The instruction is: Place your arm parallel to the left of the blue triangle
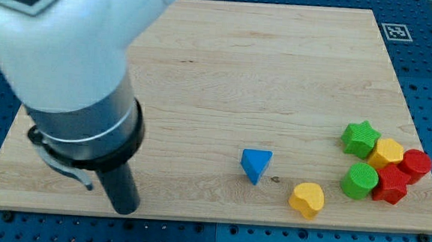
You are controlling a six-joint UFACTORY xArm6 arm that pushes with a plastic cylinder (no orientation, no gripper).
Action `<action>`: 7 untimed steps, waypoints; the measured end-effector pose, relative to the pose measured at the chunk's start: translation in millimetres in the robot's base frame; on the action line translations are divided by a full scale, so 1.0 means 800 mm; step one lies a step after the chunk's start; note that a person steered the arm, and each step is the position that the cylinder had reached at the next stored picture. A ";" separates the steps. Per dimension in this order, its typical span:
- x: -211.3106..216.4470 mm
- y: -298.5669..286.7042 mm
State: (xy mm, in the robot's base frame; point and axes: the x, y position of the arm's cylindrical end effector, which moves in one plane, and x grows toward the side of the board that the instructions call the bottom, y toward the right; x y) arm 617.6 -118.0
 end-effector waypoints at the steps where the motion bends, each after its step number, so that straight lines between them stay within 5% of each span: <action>1: 0.001 0.007; 5: -0.049 -0.065; 7: -0.013 0.073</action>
